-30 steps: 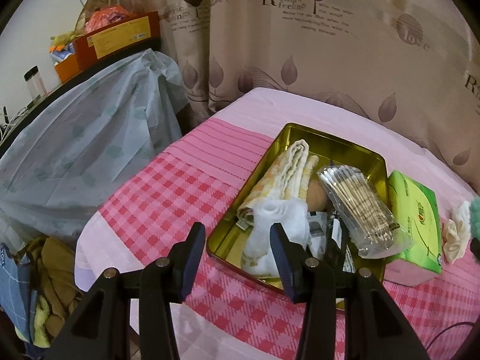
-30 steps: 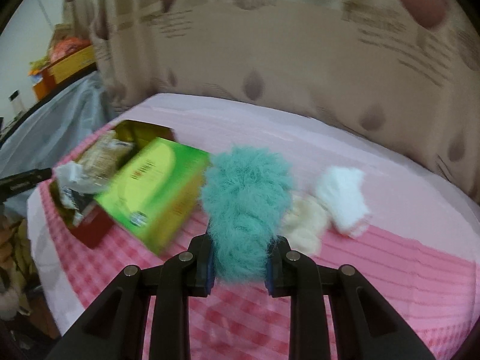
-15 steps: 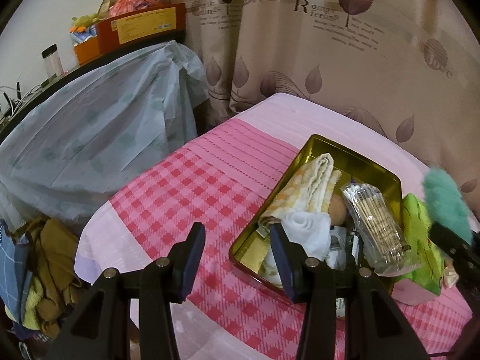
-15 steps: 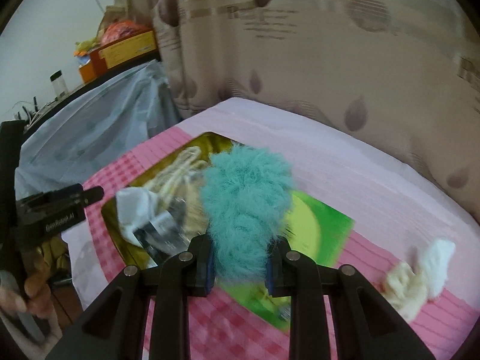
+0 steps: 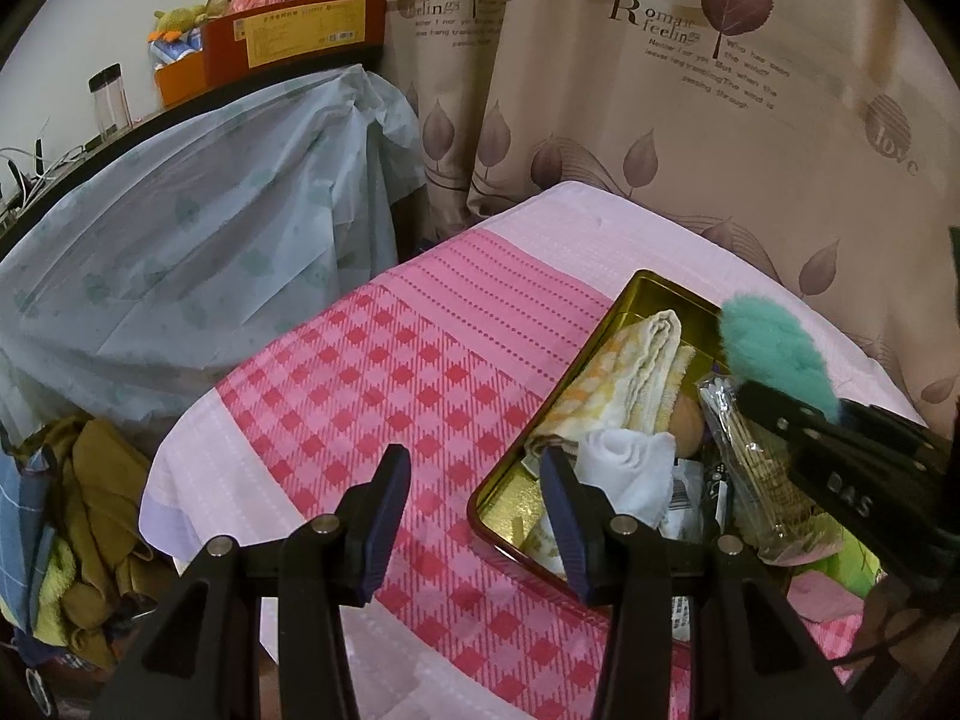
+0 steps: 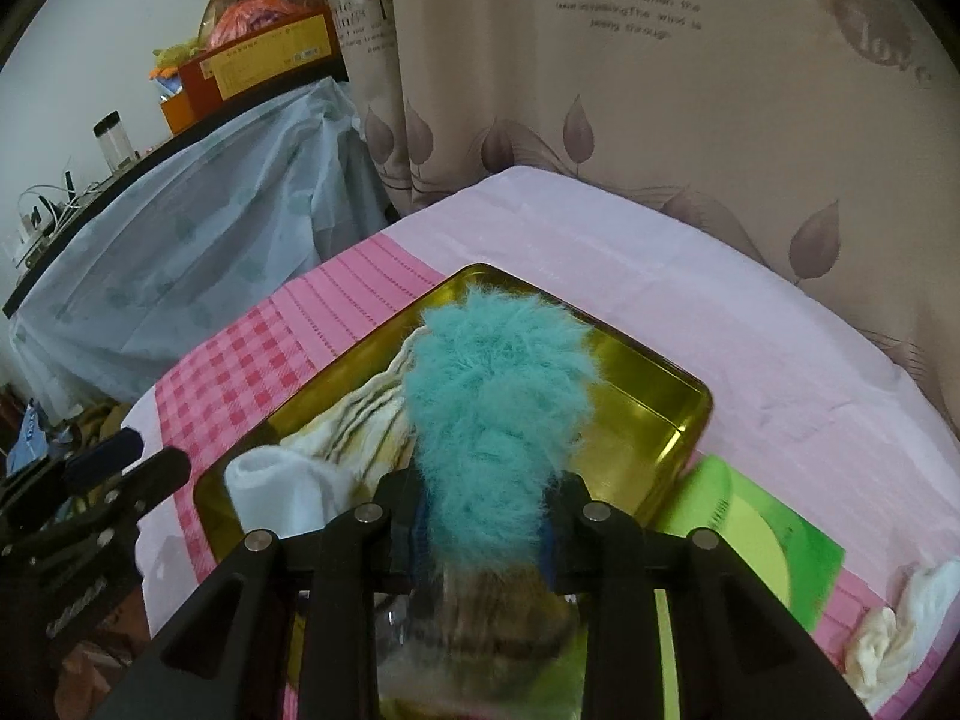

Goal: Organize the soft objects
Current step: 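Carry the teal scrunchie into the gold tin and open the right gripper, then grasp the white red-trimmed glove with the right gripper and lift it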

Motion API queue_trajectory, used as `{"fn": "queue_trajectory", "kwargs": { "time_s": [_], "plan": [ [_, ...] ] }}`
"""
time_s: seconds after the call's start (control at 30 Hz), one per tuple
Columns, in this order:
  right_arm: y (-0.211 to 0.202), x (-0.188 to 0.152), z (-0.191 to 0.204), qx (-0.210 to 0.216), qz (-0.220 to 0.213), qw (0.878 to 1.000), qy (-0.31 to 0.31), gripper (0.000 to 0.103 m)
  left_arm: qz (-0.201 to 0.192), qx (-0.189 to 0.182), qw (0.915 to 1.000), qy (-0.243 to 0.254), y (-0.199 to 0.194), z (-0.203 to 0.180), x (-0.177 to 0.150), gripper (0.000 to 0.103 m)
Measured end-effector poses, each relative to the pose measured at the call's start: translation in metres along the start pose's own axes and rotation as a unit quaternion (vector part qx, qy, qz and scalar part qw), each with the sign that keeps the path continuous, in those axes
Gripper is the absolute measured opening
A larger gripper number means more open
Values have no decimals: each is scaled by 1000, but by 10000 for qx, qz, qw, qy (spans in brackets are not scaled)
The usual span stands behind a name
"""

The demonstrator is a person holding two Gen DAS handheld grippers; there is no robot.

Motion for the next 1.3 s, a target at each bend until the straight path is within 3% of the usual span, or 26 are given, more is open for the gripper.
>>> {"fn": "queue_trajectory", "kwargs": {
  "time_s": [0.47, 0.8, 1.0, 1.3],
  "plan": [
    [1, 5, 1, -53, -82, 9999, 29, 62, -76, 22, 9999, 104, 1, -2, -3, 46],
    [-62, -20, -22, -59, -472, 9987, 199, 66, -150, 87, 9996, 241, -3, -6, -3, 46],
    [-106, -52, -76, -600, -648, 9952, 427, 70, -207, 108, 9987, 443, -6, -14, -4, 46],
    [-147, -110, -213, -1770, -394, 9755, 1246, 71, -258, 171, 9974, 650, -8, -23, -7, 46]
  ]
}}
Point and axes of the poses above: each gripper's, at about its wrist camera, not at the fingertips, and y roughly the way its jaws point, z to its left, x to its top, the point moved 4 cm from there along y, roughly the way its jaws point, and after that the axes turned 3 degrees about -z, right-handed, at the moved point
